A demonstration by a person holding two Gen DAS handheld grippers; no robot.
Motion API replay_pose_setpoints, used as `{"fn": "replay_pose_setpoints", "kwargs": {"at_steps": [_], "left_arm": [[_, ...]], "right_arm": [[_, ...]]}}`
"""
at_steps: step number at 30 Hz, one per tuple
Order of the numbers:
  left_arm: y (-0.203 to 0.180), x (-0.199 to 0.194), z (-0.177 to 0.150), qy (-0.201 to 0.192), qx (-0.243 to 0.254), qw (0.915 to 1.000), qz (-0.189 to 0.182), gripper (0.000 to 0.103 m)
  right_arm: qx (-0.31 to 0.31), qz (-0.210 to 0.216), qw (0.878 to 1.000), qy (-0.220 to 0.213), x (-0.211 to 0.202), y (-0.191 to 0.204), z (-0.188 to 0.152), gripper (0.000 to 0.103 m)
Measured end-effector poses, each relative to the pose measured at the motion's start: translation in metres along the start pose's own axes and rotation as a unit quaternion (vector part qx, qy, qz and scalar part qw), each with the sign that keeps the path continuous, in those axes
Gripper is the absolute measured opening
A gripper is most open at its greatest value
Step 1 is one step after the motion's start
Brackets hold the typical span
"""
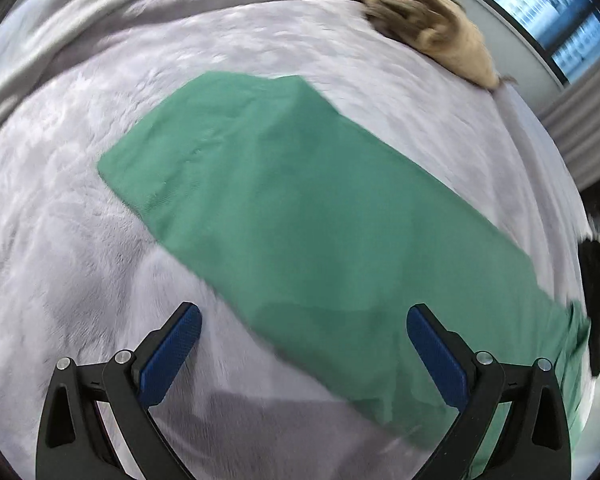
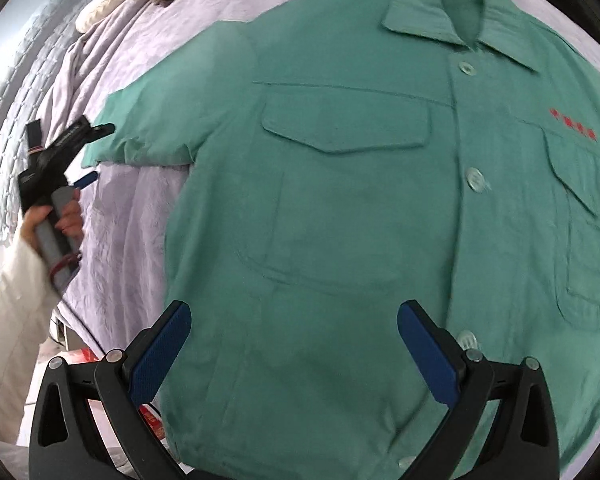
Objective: Fold large clothes
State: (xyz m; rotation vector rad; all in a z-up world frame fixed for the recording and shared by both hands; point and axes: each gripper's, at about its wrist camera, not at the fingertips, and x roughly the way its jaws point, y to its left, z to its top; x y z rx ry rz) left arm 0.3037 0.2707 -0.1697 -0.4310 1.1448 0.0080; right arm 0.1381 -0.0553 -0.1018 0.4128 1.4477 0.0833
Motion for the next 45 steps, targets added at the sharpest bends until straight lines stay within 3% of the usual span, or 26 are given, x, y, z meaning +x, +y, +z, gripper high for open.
{"fn": "replay_pose_setpoints", "kwargs": {"at_steps": [1, 2, 3, 4, 5, 6, 8, 12, 15, 18, 20, 22, 25, 27, 29, 31, 32, 33, 34, 35, 37, 39, 43, 45], "left_arm": [[0.007, 0.002, 0.002, -0.005, -0.016, 0.9999, -0.002, 0.089], [0.009, 0.003, 0.004, -0.008, -0.025, 0.9997, -0.001, 0.071], [0.013, 0.003, 0.007, -0.013, -0.032, 0.9994, -0.002, 0.044], [0.015, 0.004, 0.008, -0.015, -0.035, 0.9992, -0.014, 0.029], [0.018, 0.003, 0.011, -0.013, -0.037, 0.9981, -0.049, 0.003], [0.02, 0.001, 0.014, -0.015, -0.042, 0.9956, -0.082, 0.003], [0.009, -0.016, 0.018, -0.039, -0.026, 0.9939, -0.1, 0.003], [-0.049, -0.06, 0.013, -0.09, 0.084, 0.9847, -0.123, 0.003], [-0.117, -0.091, -0.004, -0.108, 0.166, 0.9661, -0.166, 0.003], [-0.198, -0.114, -0.035, -0.109, 0.247, 0.9411, -0.203, 0.003], [-0.255, -0.119, -0.071, -0.09, 0.307, 0.9177, -0.236, 0.003], [-0.294, -0.116, -0.11, -0.068, 0.348, 0.9016, -0.248, 0.003], [-0.345, -0.087, -0.176, -0.023, 0.41, 0.8799, -0.238, 0.003], [-0.362, -0.06, -0.214, -0.004, 0.448, 0.8702, -0.206, 0.003], [-0.368, -0.039, -0.239, 0.011, 0.469, 0.866, -0.173, 0.004], [-0.367, -0.027, -0.259, 0.028, 0.482, 0.8621, -0.155, 0.004], [-0.361, -0.022, -0.265, 0.028, 0.485, 0.8619, -0.146, 0.02], [-0.357, -0.022, -0.267, 0.024, 0.486, 0.8633, -0.133, 0.065], [-0.356, -0.024, -0.27, 0.022, 0.487, 0.864, -0.126, 0.088], [-0.352, -0.032, -0.27, 0.01, 0.489, 0.864, -0.121, 0.103], [-0.346, -0.046, -0.272, -0.011, 0.503, 0.8567, -0.113, 0.102], [-0.333, -0.059, -0.258, -0.022, 0.499, 0.8594, -0.108, 0.102], [-0.282, -0.075, -0.227, -0.071, 0.459, 0.8849, -0.035, 0.103], [-0.255, -0.067, -0.216, -0.069, 0.443, 0.8939, 0.015, 0.103]], "right_arm": [[-0.002, -0.001, 1.0, -0.002, 0.003, 0.002, 0.003, 0.103], [-0.001, 0.0, 1.0, -0.003, 0.005, 0.002, 0.005, 0.103], [0.002, 0.003, 1.0, -0.003, 0.006, 0.002, 0.005, 0.103], [0.005, 0.006, 1.0, -0.005, 0.007, 0.002, 0.006, 0.103], [0.008, 0.009, 1.0, -0.006, 0.008, 0.0, 0.007, 0.103], [0.011, 0.012, 1.0, -0.01, 0.008, 0.0, 0.007, 0.103], [0.014, 0.015, 1.0, -0.019, 0.006, -0.002, 0.006, 0.103], [0.02, 0.017, 0.999, -0.044, -0.005, -0.012, 0.0, 0.103], [0.031, 0.019, 0.997, -0.064, -0.015, -0.026, -0.004, 0.103], [0.048, 0.017, 0.995, -0.086, -0.034, -0.05, -0.008, 0.103], [0.066, 0.013, 0.992, -0.105, -0.049, -0.069, -0.01, 0.103], [0.086, 0.006, 0.988, -0.124, -0.063, -0.093, -0.015, 0.103], [0.118, -0.01, 0.983, -0.139, -0.075, -0.131, -0.023, 0.103], [0.141, -0.018, 0.98, -0.139, -0.078, -0.157, -0.03, 0.103], [0.162, -0.026, 0.977, -0.133, -0.077, -0.18, -0.038, 0.103], [0.177, -0.032, 0.976, -0.125, -0.076, -0.198, -0.043, 0.103], [0.179, -0.036, 0.976, -0.122, -0.077, -0.205, -0.044, 0.103], [0.18, -0.04, 0.975, -0.121, -0.077, -0.21, -0.044, 0.103], [0.179, -0.043, 0.976, -0.12, -0.078, -0.213, -0.043, 0.103], [0.176, -0.046, 0.976, -0.121, -0.079, -0.214, -0.041, 0.103], [0.163, -0.053, 0.977, -0.127, -0.082, -0.213, -0.029, 0.103], [0.139, -0.058, 0.979, -0.137, -0.087, -0.202, -0.013, 0.103], [0.035, -0.078, 0.983, -0.16, -0.084, -0.152, 0.033, 0.103], [-0.028, -0.1, 0.982, -0.155, -0.069, -0.118, 0.053, 0.103]]}}
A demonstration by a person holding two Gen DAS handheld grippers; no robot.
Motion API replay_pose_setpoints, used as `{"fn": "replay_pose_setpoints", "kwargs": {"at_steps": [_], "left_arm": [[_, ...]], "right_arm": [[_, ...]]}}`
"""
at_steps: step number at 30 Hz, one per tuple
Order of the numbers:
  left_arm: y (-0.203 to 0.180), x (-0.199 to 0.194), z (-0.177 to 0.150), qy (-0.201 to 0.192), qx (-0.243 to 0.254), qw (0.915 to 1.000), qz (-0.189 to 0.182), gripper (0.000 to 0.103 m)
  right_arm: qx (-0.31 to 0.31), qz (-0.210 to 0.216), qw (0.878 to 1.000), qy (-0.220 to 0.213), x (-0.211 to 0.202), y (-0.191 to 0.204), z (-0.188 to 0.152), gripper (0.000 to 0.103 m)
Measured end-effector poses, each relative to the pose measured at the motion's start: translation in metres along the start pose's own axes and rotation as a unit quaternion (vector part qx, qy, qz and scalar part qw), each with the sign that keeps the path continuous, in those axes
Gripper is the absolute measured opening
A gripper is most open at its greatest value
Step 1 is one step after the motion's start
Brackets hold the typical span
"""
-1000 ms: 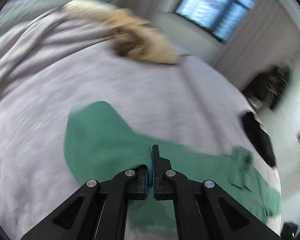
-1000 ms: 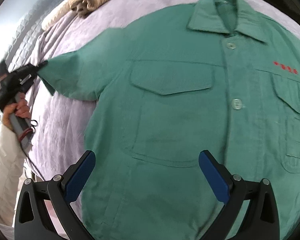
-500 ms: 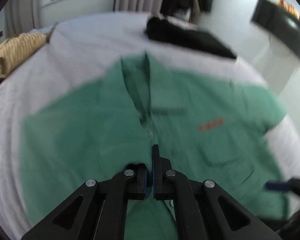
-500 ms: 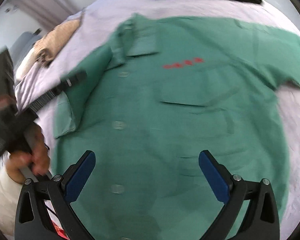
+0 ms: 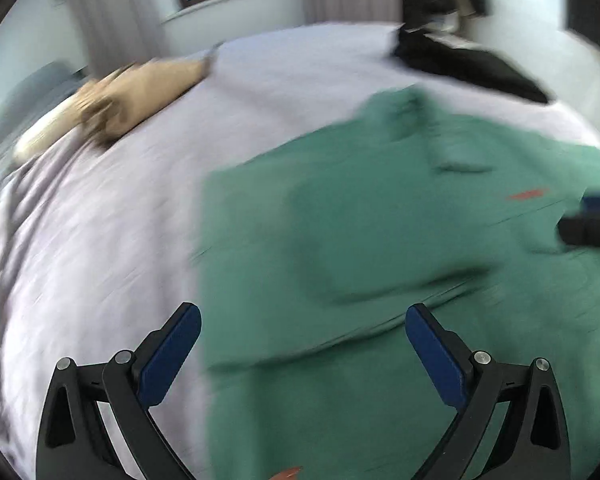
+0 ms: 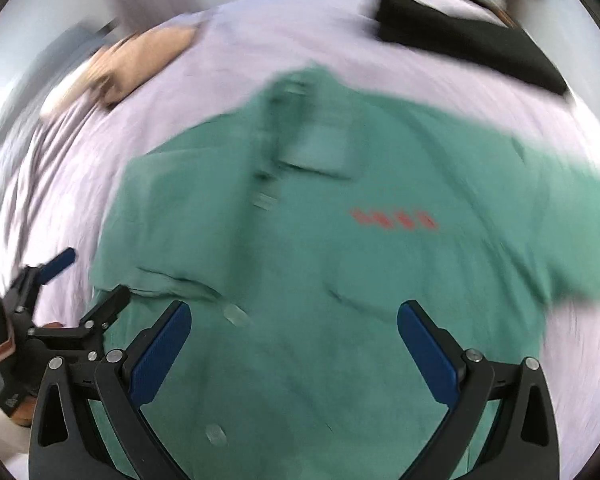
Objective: Fold large clothes
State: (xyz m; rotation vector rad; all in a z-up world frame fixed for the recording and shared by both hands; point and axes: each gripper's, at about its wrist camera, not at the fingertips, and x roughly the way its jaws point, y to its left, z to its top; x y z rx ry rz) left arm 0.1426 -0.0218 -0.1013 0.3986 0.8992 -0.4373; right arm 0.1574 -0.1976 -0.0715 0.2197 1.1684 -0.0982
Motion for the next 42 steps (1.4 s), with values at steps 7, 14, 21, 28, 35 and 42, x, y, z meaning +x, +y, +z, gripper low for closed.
{"fn": "replay_pose_setpoints", "kwargs": {"at_steps": [7, 14, 21, 28, 35, 42], "left_arm": [[0.055, 0.039, -0.026, 0.045, -0.074, 0.9937, 0.071, 0.103], [0.063, 0.058, -0.027, 0.054, -0.106, 0.9892, 0.085, 0.103], [0.073, 0.065, -0.026, 0.055, -0.142, 0.9848, 0.083, 0.103], [0.074, 0.063, -0.021, 0.074, -0.103, 0.9891, 0.076, 0.103], [0.089, 0.02, -0.023, 0.072, -0.07, 0.9947, 0.02, 0.102], [0.08, 0.036, -0.004, 0.062, -0.119, 0.9908, 0.016, 0.103]], "right_arm": [[-0.147, 0.003, 0.989, -0.009, 0.065, 0.108, 0.023, 0.103], [-0.146, -0.053, 0.988, 0.025, 0.113, 0.125, 0.028, 0.015], [0.08, 0.033, 0.993, -0.076, 0.03, -0.017, 0.038, 0.013], [0.366, 0.131, 0.921, -0.026, 0.055, -0.171, -0.028, 0.055], [0.386, 0.209, 0.898, -0.025, 0.055, -0.176, -0.05, 0.057], [0.364, 0.175, 0.915, -0.004, 0.067, -0.155, -0.025, 0.005]]}}
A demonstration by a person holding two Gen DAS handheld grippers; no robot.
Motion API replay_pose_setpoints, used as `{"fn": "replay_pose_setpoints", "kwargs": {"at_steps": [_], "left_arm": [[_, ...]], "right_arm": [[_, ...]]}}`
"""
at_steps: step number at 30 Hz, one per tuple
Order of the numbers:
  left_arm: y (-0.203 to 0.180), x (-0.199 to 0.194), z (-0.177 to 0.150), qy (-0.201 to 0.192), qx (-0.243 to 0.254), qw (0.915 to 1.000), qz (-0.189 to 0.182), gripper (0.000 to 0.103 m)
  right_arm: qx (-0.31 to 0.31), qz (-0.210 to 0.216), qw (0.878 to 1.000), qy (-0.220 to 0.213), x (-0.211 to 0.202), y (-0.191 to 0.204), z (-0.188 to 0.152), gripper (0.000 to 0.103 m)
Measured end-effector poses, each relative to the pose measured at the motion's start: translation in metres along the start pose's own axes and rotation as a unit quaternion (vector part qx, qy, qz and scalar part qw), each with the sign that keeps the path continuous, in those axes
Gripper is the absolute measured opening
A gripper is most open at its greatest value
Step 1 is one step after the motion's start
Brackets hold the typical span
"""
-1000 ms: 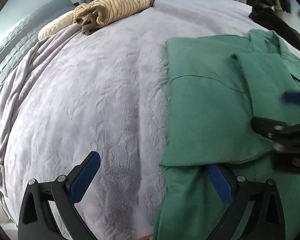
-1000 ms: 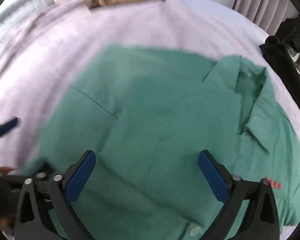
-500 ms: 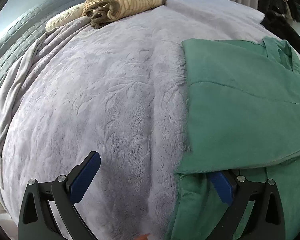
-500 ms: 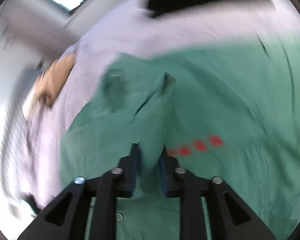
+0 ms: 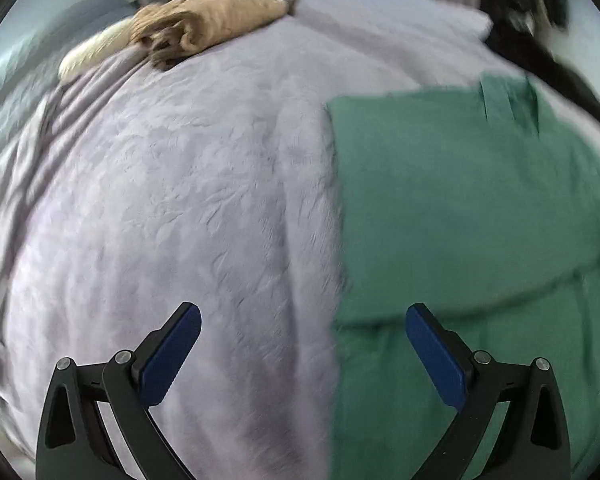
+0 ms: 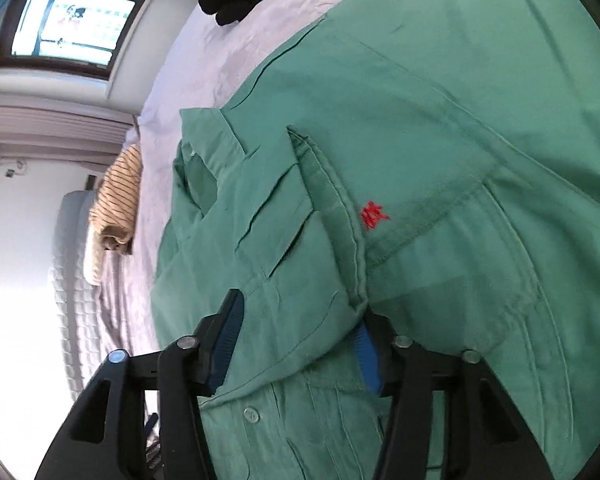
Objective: Fold large clothes
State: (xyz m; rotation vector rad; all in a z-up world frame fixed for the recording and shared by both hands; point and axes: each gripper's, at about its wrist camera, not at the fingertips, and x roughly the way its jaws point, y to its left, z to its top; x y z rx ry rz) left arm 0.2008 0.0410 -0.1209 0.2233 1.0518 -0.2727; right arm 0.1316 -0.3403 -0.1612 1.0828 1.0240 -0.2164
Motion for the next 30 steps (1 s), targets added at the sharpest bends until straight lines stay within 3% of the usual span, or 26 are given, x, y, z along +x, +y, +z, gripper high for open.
{"fn": "replay_pose_setpoints", "kwargs": {"at_steps": [3, 6, 10, 13, 15, 17, 19, 21, 23, 28, 30], "left_arm": [[-0.002, 0.007, 0.015, -0.006, -0.039, 0.9992, -0.006, 0.102], [-0.021, 0.035, 0.015, 0.01, 0.009, 0.9988, 0.046, 0.103], [-0.016, 0.056, 0.007, 0.027, -0.005, 0.999, 0.037, 0.103], [-0.015, 0.048, 0.007, 0.029, 0.002, 0.9987, 0.042, 0.103], [-0.019, 0.038, 0.008, 0.028, 0.021, 0.9978, 0.056, 0.103], [-0.025, 0.028, 0.008, 0.025, 0.035, 0.9967, 0.069, 0.103], [-0.032, 0.016, 0.008, 0.029, 0.043, 0.9969, 0.06, 0.103], [-0.044, 0.005, 0.005, 0.036, 0.052, 0.997, 0.044, 0.103], [-0.06, -0.007, -0.001, 0.041, 0.062, 0.9967, 0.032, 0.103], [-0.11, -0.027, -0.02, 0.07, 0.078, 0.9944, -0.016, 0.103], [-0.129, -0.033, -0.027, 0.077, 0.083, 0.9931, -0.03, 0.103]], "right_arm": [[-0.061, -0.021, 0.998, -0.009, -0.007, 0.02, 0.002, 0.005], [-0.098, -0.037, 0.994, -0.013, -0.011, 0.027, 0.001, 0.005], [-0.059, -0.064, 0.996, 0.005, -0.002, -0.002, -0.001, 0.007], [-0.003, -0.04, 0.999, -0.004, -0.014, -0.026, -0.006, 0.008], [0.027, -0.031, 0.999, -0.012, -0.026, -0.038, -0.01, 0.015], [0.027, -0.039, 0.999, -0.012, -0.037, -0.042, -0.014, 0.015], [0.014, -0.043, 0.999, -0.003, -0.049, -0.042, -0.022, 0.016], [0.004, -0.048, 0.999, 0.005, -0.06, -0.04, -0.03, 0.03], [-0.005, -0.051, 0.999, 0.007, -0.075, -0.041, -0.042, 0.058], [-0.01, -0.049, 0.998, 0.025, -0.095, -0.048, -0.068, 0.06], [-0.007, -0.046, 0.998, 0.033, -0.098, -0.051, -0.076, 0.067]]}}
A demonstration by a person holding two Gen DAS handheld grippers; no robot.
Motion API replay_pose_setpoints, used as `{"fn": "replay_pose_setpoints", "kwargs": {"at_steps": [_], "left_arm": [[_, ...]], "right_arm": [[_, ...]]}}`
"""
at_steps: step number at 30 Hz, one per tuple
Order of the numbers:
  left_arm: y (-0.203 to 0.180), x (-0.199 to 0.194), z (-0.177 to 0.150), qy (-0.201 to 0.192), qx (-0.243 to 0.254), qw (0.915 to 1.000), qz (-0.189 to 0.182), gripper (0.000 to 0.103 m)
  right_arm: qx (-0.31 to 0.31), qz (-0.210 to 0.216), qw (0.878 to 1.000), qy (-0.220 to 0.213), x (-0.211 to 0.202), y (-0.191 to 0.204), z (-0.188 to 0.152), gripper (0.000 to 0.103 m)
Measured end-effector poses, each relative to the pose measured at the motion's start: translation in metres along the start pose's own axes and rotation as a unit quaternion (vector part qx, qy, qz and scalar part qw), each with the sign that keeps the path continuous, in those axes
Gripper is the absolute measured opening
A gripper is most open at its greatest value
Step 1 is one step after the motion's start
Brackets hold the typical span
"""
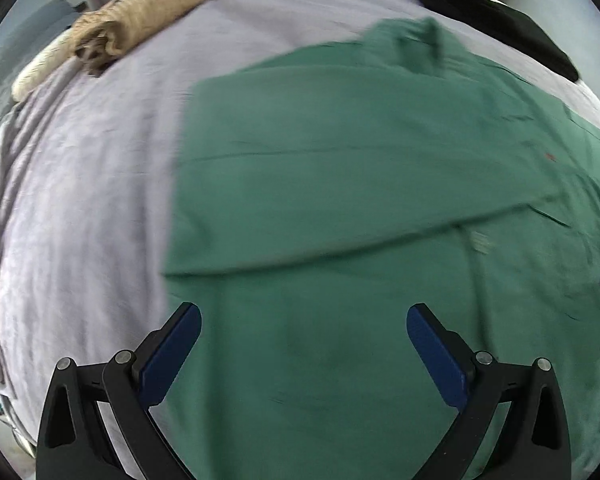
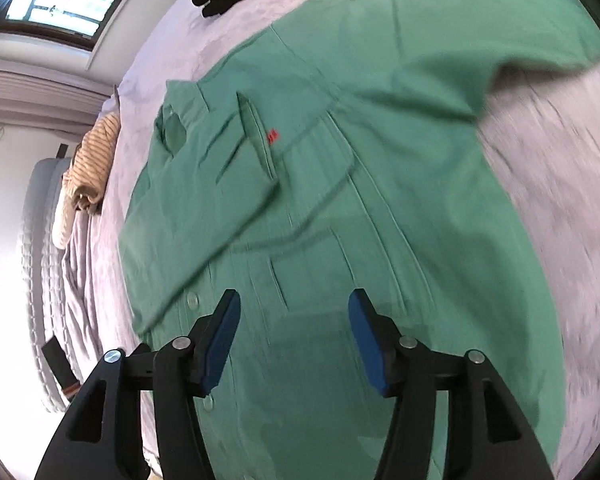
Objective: Fold large clothes
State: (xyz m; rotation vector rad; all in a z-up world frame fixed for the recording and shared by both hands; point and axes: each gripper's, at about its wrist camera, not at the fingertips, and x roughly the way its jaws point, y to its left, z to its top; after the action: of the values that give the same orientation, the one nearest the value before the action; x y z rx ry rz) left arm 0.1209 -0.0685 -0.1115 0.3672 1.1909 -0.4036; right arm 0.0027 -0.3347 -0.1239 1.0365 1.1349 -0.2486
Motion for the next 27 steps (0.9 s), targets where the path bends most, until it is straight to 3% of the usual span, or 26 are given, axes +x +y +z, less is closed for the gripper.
{"fn": "replay_pose_setpoints", "kwargs": {"at_steps": [6, 10, 20, 22, 27], "left_arm": [[-0.056, -0.009, -0.012, 0.016, 0.013, 0.9994, -0.027, 0.103], [-0.082, -0.015, -0.012, 0.024, 0.013, 0.9988, -0.041, 0.103], [-0.138, -0.012, 0.001, 0.038, 0.04, 0.9977, -0.039, 0.103], [-0.147, -0.009, 0.003, 0.044, 0.043, 0.9974, -0.039, 0.103], [-0.17, -0.005, 0.007, 0.05, 0.056, 0.9965, -0.037, 0.103]], "right_arm": [[-0.008, 0.013, 1.0, 0.01, -0.011, -0.012, -0.02, 0.081], [-0.003, 0.031, 0.999, 0.01, -0.019, -0.024, -0.022, 0.084], [0.014, 0.058, 0.998, -0.003, -0.041, -0.058, -0.005, 0.09], [0.017, 0.067, 0.998, -0.004, -0.044, -0.064, -0.003, 0.103], [0.016, 0.08, 0.997, -0.016, -0.052, -0.075, 0.004, 0.103]]}}
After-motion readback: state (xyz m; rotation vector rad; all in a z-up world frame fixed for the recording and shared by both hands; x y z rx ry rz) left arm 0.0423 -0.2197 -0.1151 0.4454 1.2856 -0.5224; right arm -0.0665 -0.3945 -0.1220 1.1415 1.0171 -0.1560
